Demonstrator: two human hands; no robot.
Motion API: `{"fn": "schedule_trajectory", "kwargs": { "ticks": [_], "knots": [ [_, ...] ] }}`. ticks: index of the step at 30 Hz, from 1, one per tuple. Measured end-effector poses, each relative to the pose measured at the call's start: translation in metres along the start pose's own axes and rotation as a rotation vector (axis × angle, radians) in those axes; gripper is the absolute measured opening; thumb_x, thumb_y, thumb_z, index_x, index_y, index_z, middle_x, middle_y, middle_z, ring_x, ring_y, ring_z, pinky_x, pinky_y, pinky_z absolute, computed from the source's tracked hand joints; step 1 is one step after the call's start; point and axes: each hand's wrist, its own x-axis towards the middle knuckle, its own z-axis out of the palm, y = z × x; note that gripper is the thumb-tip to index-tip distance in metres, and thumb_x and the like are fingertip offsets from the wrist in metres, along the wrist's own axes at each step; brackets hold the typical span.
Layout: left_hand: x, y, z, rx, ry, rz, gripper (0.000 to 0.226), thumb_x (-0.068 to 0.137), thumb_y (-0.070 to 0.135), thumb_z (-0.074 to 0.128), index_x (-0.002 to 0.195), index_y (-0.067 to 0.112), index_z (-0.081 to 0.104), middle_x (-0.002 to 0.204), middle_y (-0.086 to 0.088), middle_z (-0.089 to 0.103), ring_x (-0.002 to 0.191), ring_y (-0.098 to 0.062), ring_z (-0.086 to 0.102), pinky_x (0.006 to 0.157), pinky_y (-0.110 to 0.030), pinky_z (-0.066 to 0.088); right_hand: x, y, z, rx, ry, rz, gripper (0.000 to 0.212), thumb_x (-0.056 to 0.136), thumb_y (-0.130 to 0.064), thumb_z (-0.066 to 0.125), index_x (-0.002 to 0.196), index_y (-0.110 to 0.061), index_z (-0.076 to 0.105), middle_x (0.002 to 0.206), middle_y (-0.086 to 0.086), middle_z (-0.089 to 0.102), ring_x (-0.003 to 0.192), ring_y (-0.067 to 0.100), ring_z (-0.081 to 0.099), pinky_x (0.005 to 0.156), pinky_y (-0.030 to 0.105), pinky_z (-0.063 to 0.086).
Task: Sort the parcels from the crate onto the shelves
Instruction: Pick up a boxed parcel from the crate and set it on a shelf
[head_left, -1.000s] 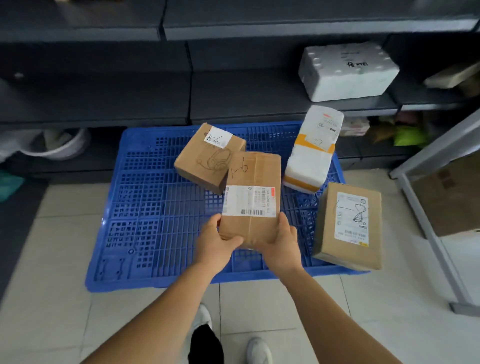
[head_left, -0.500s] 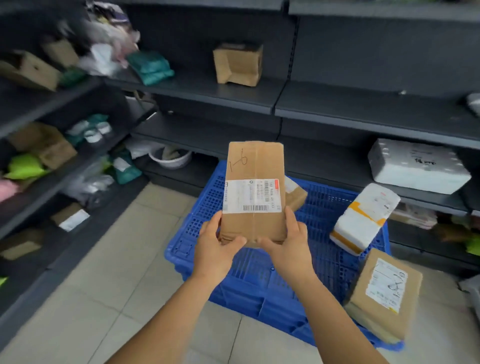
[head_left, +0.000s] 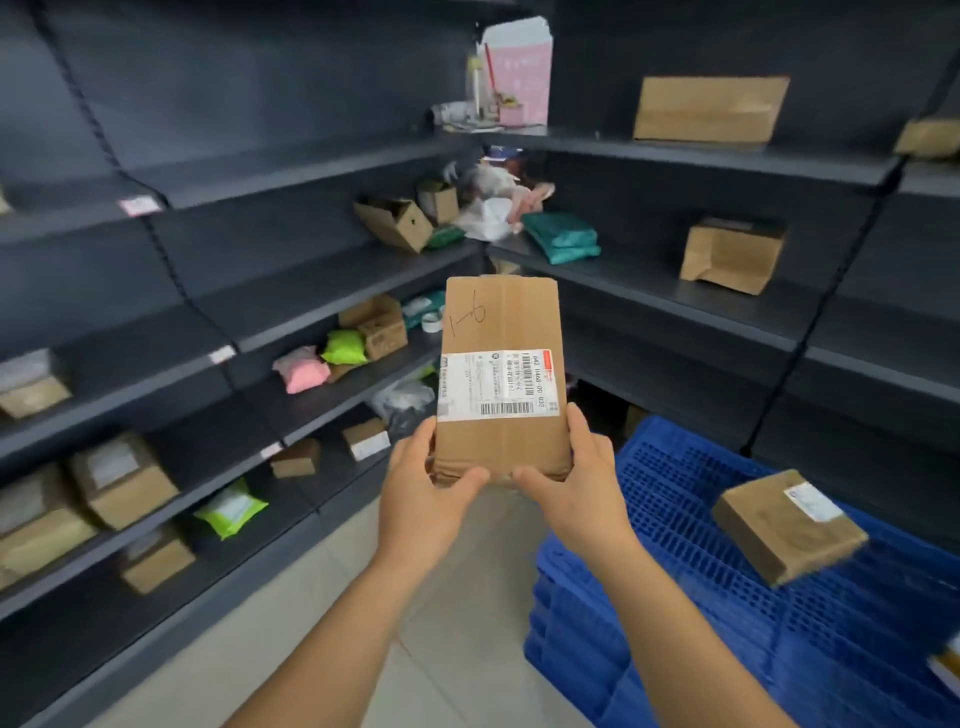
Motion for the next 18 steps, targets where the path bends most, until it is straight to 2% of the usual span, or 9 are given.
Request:
{"fn": "schedule_trajectory", "kwargs": {
  "ticks": [4, 6, 8, 10, 12, 15, 18],
  "knots": [
    [0.017, -0.012, -0.087, 0.042, 0.09, 0.04, 0.056, 0.076, 0.025, 0.077, 0.124, 0.038, 0.052, 0.107, 0.014, 0.051, 0.095, 0.0, 0.058, 0.071, -0.006, 0.041, 0.002, -0.06, 0.065, 0.016, -0.04, -0.088, 0.093, 0.082, -0.029, 0.071, 0.153, -0.032, 0.01, 0.127, -0.006, 0.03, 0.112, 0.009, 0.044, 0.098, 0.027, 0.039],
    [0.025, -0.014, -0.126, 0.06, 0.135, 0.056, 0.054, 0.077, 0.027, 0.076, 0.12, 0.045, 0.047, 0.107, 0.015, 0.049, 0.094, 0.003, 0.055, 0.07, -0.007, 0.039, 0.004, -0.09, 0.094, 0.019, -0.061, -0.142, 0.092, 0.083, -0.027, 0.071, 0.153, -0.028, 0.011, 0.132, -0.004, 0.03, 0.11, 0.005, 0.039, 0.094, 0.021, 0.034],
    [0.032, -0.016, -0.162, 0.072, 0.183, 0.044, 0.061, 0.08, 0.029, 0.074, 0.131, 0.043, 0.044, 0.115, 0.012, 0.049, 0.095, 0.002, 0.053, 0.067, -0.006, 0.04, 0.005, -0.117, 0.12, 0.012, -0.073, -0.196, 0.09, 0.084, -0.026, 0.07, 0.153, -0.027, 0.013, 0.136, -0.002, 0.031, 0.111, 0.006, 0.038, 0.091, 0.02, 0.032],
    [0.038, -0.018, -0.194, 0.099, 0.23, 0.04, 0.063, 0.081, 0.032, 0.073, 0.136, 0.035, 0.044, 0.123, 0.01, 0.047, 0.103, -0.004, 0.053, 0.077, -0.009, 0.042, 0.006, -0.141, 0.146, 0.012, -0.076, -0.239, 0.089, 0.084, -0.028, 0.069, 0.153, -0.027, 0.014, 0.134, -0.002, 0.033, 0.115, 0.009, 0.041, 0.094, 0.023, 0.035],
    [0.044, -0.02, -0.225, 0.098, 0.256, 0.045, 0.062, 0.081, 0.033, 0.072, 0.136, 0.035, 0.044, 0.123, 0.012, 0.047, 0.106, -0.005, 0.052, 0.083, -0.018, 0.043, 0.007, -0.163, 0.17, 0.009, -0.083, -0.274, 0.087, 0.085, -0.032, 0.068, 0.153, -0.029, 0.014, 0.133, -0.004, 0.034, 0.116, 0.011, 0.043, 0.098, 0.027, 0.039],
    [0.055, -0.02, -0.269, 0.112, 0.289, 0.065, 0.06, 0.081, 0.033, 0.073, 0.134, 0.036, 0.046, 0.123, 0.016, 0.049, 0.103, 0.0, 0.051, 0.076, -0.011, 0.04, 0.011, -0.195, 0.2, 0.025, -0.104, -0.318, 0.085, 0.086, -0.036, 0.067, 0.152, -0.032, 0.014, 0.139, -0.005, 0.034, 0.115, 0.011, 0.044, 0.099, 0.034, 0.045],
    [0.071, -0.017, -0.307, 0.117, 0.318, 0.081, 0.061, 0.081, 0.031, 0.073, 0.132, 0.041, 0.041, 0.119, 0.02, 0.046, 0.096, 0.005, 0.049, 0.071, -0.008, 0.037, 0.021, -0.228, 0.226, 0.045, -0.126, -0.372, 0.082, 0.088, -0.039, 0.065, 0.153, -0.031, 0.015, 0.144, -0.005, 0.031, 0.122, 0.013, 0.042, 0.1, 0.035, 0.044]
  ]
}}
